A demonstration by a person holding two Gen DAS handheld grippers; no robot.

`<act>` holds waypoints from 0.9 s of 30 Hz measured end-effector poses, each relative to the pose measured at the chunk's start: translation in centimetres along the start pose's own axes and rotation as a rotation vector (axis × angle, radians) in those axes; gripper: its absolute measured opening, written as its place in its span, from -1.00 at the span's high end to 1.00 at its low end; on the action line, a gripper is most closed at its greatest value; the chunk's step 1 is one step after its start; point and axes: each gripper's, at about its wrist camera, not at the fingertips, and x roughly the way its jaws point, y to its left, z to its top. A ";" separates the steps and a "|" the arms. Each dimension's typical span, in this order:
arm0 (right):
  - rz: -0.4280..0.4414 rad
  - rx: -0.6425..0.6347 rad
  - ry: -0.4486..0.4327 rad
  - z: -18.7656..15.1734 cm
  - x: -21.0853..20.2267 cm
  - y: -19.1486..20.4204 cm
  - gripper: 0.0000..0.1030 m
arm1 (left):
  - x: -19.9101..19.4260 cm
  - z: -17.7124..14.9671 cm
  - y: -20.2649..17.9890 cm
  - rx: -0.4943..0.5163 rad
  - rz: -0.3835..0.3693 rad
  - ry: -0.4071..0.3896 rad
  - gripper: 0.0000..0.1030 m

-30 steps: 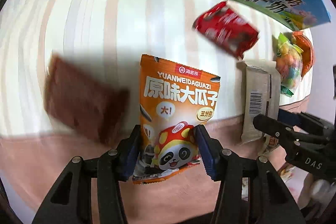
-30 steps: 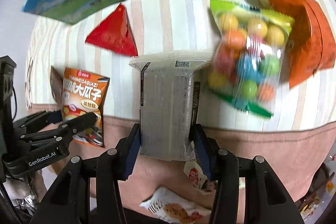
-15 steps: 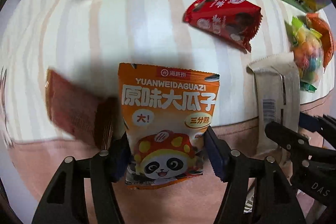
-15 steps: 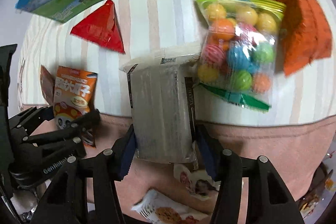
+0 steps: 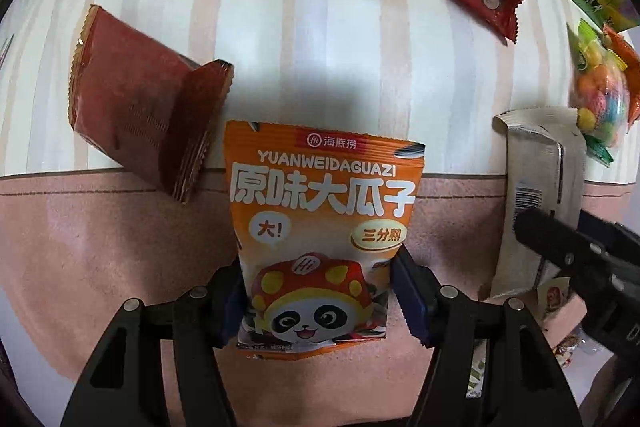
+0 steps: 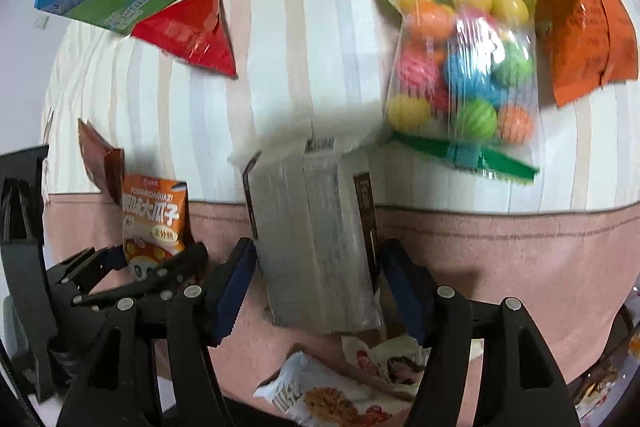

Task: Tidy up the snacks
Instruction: 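Carry both packets into the cardboard box and open both grippers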

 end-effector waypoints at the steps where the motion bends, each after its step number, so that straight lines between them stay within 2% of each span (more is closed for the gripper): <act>1: -0.007 -0.002 0.000 0.1 0.3 -0.1 -0.31 | 0.0 -0.1 -0.2 -0.004 0.004 -0.010 -0.20; 5: -0.032 -0.026 -0.027 -0.3 0.3 0.0 -0.14 | -0.8 -1.5 -1.6 0.004 0.023 -0.055 -0.11; 8: 0.029 -0.020 -0.044 -1.5 -1.5 -0.4 -0.12 | -2.5 -2.5 -1.7 -0.008 -0.012 -0.077 -0.11; 13: 0.140 -0.019 -0.088 -2.6 -6.0 -1.6 -0.12 | -9.1 -3.0 -1.1 -0.026 -0.095 -0.167 -0.11; 16: 0.200 -0.030 -0.146 -2.6 -10.3 -2.0 -0.12 | -14.3 -1.8 -1.3 -0.033 -0.160 -0.263 -0.11; 19: 0.246 -0.036 -0.230 -0.7 -15.5 -2.3 -0.12 | -19.4 0.4 -1.8 -0.028 -0.216 -0.341 -0.11; 22: 0.258 -0.038 -0.306 1.9 -19.7 -1.2 -0.12 | -22.4 4.1 -2.1 -0.023 -0.237 -0.396 -0.11; 24: 0.233 -0.043 -0.364 4.5 -22.1 -1.0 -0.12 | -23.9 7.4 -2.8 -0.008 -0.231 -0.415 -0.11; 27: 0.136 -0.042 -0.427 9.9 -24.3 -0.9 -0.12 | -24.8 11.9 -2.8 0.009 -0.186 -0.416 -0.11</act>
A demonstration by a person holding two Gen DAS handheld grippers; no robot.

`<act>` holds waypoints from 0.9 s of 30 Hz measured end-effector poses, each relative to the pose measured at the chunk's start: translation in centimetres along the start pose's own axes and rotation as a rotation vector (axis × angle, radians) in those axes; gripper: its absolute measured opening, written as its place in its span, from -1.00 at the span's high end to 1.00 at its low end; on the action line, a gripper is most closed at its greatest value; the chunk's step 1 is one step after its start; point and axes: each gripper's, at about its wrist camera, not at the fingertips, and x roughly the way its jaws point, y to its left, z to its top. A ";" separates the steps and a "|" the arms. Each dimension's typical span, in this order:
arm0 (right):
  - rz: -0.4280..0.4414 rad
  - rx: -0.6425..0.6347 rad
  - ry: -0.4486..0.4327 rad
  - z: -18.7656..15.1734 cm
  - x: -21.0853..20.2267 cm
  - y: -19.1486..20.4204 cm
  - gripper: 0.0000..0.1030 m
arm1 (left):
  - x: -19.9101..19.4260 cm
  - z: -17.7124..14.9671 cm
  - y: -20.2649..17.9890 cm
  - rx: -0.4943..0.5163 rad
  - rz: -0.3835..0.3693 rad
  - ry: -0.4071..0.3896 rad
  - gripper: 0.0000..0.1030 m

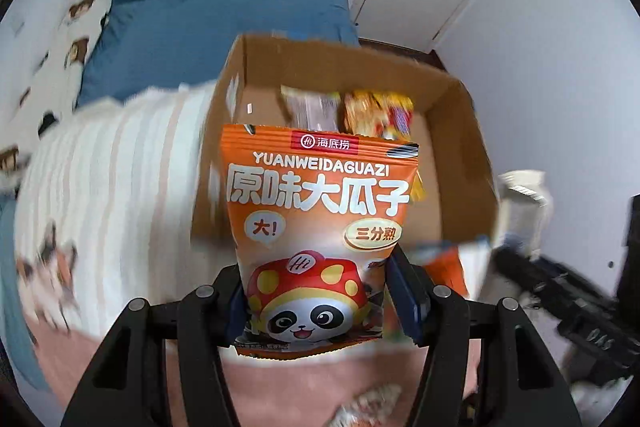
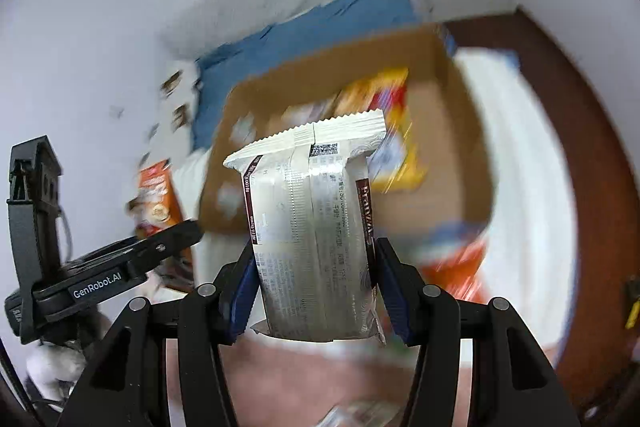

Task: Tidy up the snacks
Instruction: 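Carry both packets into the cardboard box and open both grippers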

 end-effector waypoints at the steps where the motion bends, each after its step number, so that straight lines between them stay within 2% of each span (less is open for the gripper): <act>1: -0.033 -0.004 -0.008 1.7 0.4 -0.1 -0.12 | 0.8 1.7 -0.1 0.003 0.022 0.012 -0.11; 4: -0.141 -0.005 -0.002 7.0 3.4 -0.7 -0.12 | 4.4 6.0 0.7 -0.007 0.071 0.063 -0.11; 9: -0.260 -0.013 0.064 12.0 8.6 -2.1 -0.12 | 10.7 11.3 2.2 -0.004 0.165 0.154 -0.11; 11: -0.298 -0.009 0.093 13.5 10.8 -2.9 -0.12 | 12.7 12.6 2.7 0.000 0.204 0.177 -0.11; 18: -0.377 -0.008 0.155 16.2 16.6 -4.6 -0.15 | 17.6 14.4 4.0 0.003 0.231 0.241 -0.12; 19: -0.385 -0.007 0.168 16.4 17.5 -4.8 -0.18 | 18.1 14.5 4.2 0.002 0.229 0.246 -0.12; 20: -0.397 -0.008 0.184 16.7 18.2 -5.1 -0.32 | 18.4 14.7 4.3 0.001 0.221 0.248 -0.13; 21: -0.401 -0.002 0.187 17.0 18.8 -5.2 -0.37 | 18.6 14.9 4.3 0.001 0.211 0.248 -0.14; 23: -0.368 0.014 0.185 17.3 19.3 -5.5 -0.62 | 18.5 15.2 4.1 0.002 0.194 0.234 -0.36; 24: -0.367 0.015 0.185 17.3 19.5 -5.5 -0.65 | 18.4 15.3 3.9 0.006 0.183 0.230 -0.75; 27: -0.376 -0.006 0.188 17.2 20.5 -4.9 -0.80 | 18.2 15.4 3.4 0.005 0.161 0.224 -0.80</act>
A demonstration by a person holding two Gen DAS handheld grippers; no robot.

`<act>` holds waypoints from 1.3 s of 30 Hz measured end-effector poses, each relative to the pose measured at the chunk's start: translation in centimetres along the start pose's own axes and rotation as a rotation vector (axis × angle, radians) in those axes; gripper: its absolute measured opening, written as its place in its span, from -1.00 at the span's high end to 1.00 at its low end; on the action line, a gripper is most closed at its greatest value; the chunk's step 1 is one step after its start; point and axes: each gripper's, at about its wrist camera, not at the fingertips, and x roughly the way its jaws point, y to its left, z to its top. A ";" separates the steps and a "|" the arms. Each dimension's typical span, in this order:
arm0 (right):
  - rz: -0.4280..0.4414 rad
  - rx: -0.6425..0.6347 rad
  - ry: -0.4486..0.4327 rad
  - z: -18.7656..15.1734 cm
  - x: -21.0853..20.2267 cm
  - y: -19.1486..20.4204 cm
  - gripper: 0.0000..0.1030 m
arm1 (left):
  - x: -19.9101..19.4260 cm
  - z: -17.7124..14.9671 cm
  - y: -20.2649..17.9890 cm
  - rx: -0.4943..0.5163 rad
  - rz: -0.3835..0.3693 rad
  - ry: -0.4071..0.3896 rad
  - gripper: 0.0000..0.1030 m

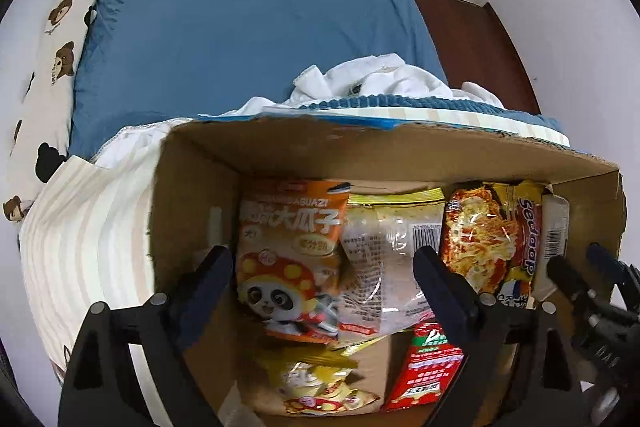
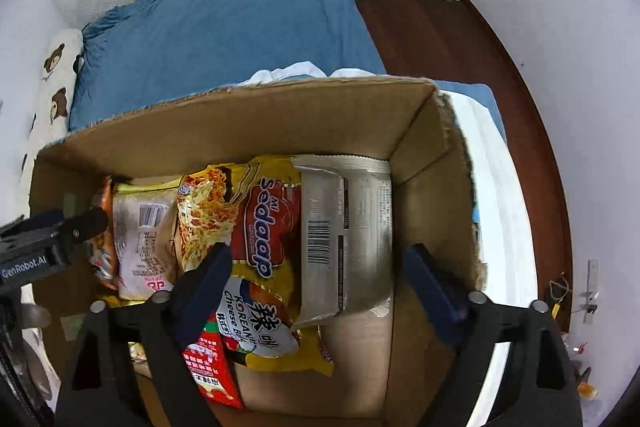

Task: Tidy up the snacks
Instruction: 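Carry both packets into the cardboard box and open both grippers, then withdraw both tools from the box toward the snacks on the bed edge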

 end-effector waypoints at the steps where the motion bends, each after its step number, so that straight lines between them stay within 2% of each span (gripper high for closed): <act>1: -0.004 -0.005 0.002 -0.1 0.2 0.2 -0.82 | 0.0 0.0 0.0 0.000 -0.001 -0.003 -0.81; 7: 0.016 0.015 -0.009 -0.5 -0.2 -0.1 -0.84 | 0.0 -0.7 -0.3 -0.001 -0.022 0.016 -0.81; 9: 0.018 0.019 -0.023 -1.0 -0.8 -0.1 -0.84 | -0.5 -1.4 -0.5 0.002 -0.045 0.000 -0.81; 13: 0.037 0.018 -0.038 -2.6 -1.7 -0.2 -0.84 | -2.1 -3.2 -0.7 0.018 -0.026 -0.078 -0.81; 22: 0.073 0.013 -0.110 -7.5 -4.9 0.3 -0.84 | -7.1 -9.3 -0.4 -0.013 -0.038 -0.239 -0.81; 32: 0.080 -0.052 -0.266 -14.6 -11.9 1.4 -0.84 | -13.2 -16.6 -1.1 0.019 -0.002 -0.398 -0.81; 39: 0.111 -0.068 -0.342 -18.6 -16.6 1.7 -0.84 | -16.5 -20.8 -1.5 0.034 -0.016 -0.455 -0.81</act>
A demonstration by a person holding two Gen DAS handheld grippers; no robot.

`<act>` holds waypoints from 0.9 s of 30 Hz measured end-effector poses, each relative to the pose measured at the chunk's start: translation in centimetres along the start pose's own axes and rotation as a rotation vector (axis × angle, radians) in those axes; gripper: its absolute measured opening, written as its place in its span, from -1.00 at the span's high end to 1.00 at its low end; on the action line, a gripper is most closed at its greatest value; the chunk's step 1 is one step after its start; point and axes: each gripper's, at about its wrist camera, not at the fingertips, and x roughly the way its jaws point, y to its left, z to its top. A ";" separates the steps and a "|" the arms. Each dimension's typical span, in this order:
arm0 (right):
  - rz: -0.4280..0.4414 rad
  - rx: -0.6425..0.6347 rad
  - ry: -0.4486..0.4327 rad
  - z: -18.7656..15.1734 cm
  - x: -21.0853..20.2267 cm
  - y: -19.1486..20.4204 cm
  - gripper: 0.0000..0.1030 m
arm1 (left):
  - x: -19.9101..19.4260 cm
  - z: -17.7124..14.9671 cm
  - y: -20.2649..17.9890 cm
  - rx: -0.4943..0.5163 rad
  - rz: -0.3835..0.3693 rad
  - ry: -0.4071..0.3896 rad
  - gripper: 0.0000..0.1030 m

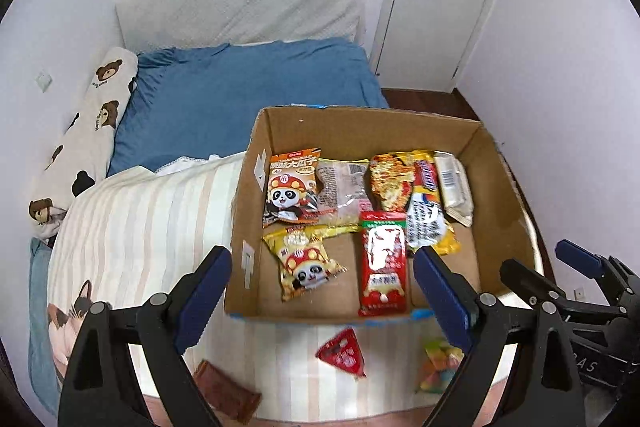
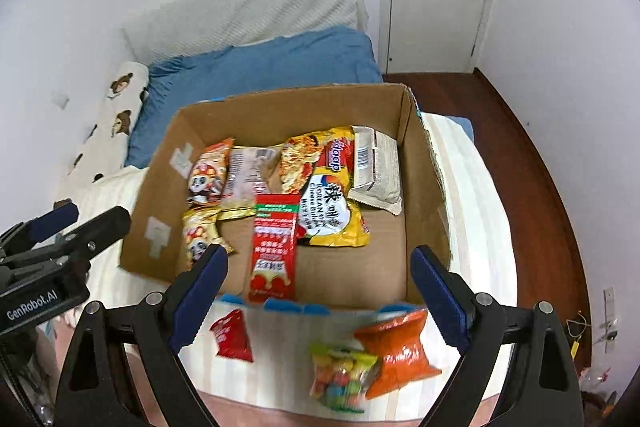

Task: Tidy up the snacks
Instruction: 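Withdraw both tools from the box toward the snacks on the bed edge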

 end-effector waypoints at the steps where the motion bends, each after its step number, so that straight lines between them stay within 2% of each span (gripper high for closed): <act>1: 0.004 0.001 -0.007 -0.3 -0.6 0.1 -0.84 | -0.5 -0.3 -0.1 -0.001 -0.001 -0.004 -0.81; 8: 0.033 0.047 -0.039 -2.5 -3.8 -0.6 -0.84 | -3.3 -2.1 -0.3 0.004 -0.006 -0.024 -0.81; 13: 0.063 0.113 0.012 -5.6 -3.8 -2.2 -0.84 | -3.4 -5.5 -0.9 0.026 -0.004 0.030 -0.81; 17: 0.112 0.167 0.168 -10.9 -1.8 -3.0 -0.84 | -1.6 -10.5 -1.4 0.062 0.012 0.147 -0.81; 21: 0.163 0.211 0.388 -19.0 1.4 -3.0 -0.84 | 1.3 -16.4 -0.9 0.077 0.020 0.312 -0.81; 25: 0.183 0.295 0.538 -26.0 4.2 -4.0 -0.83 | 3.6 -21.8 -0.1 0.084 0.037 0.461 -0.81; 27: 0.237 0.411 0.597 -29.4 5.5 -5.1 -0.63 | 4.4 -24.1 0.0 0.086 0.045 0.525 -0.81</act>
